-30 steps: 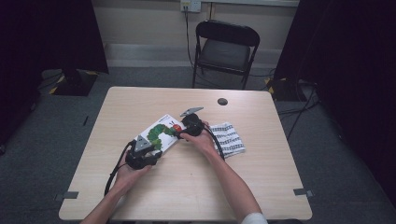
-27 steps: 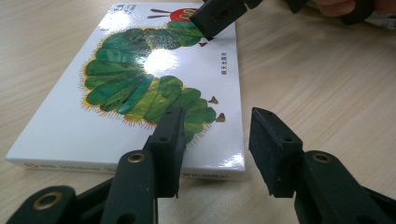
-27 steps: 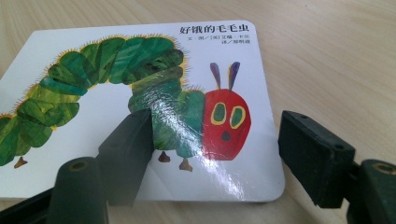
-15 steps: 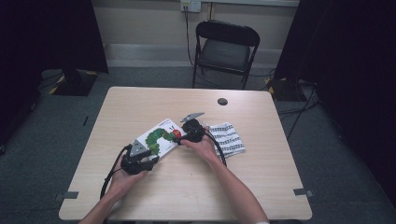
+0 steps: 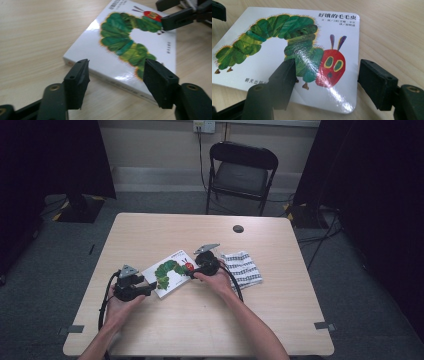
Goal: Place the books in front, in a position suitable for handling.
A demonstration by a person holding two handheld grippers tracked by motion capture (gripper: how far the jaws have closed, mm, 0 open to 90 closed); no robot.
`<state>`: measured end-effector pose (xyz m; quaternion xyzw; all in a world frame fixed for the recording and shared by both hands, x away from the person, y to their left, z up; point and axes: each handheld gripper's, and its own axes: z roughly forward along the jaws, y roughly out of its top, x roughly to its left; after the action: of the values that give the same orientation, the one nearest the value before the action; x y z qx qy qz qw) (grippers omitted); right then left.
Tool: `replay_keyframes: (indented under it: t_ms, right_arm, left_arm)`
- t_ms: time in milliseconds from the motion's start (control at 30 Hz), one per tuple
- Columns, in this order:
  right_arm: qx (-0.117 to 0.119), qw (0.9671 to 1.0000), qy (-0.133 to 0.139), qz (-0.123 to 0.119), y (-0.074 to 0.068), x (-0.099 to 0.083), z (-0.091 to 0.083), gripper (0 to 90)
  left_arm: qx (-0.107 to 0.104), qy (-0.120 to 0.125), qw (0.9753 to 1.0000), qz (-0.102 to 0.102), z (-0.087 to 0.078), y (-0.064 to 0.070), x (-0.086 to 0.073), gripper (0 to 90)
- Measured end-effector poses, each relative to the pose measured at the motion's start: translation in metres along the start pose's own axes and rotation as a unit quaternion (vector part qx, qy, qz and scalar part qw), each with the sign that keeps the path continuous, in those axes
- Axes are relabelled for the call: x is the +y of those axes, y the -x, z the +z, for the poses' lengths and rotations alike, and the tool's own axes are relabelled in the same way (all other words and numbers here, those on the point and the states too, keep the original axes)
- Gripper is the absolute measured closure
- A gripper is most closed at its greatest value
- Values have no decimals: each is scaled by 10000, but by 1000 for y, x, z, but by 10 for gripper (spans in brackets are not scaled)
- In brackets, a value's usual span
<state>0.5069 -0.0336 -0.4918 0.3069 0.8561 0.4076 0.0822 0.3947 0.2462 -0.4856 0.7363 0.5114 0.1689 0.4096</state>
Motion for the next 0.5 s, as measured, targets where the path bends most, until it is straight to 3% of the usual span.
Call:
replay_keyframes:
  t_ms: [233,300,500]
  right_arm:
    - [25,10000,26,80,0,1,5,286]
    - [68,9999,16,85,1,1,4,291]
    - [51,9999,18,89,-2,-4,-1,294]
  left_arm:
    - [-36,-113,9999,121,8,3,-2,339]
    - [-52,-71,9996,285,9,4,-1,369]
    - [-197,5,9995,237,9,2,-4,373]
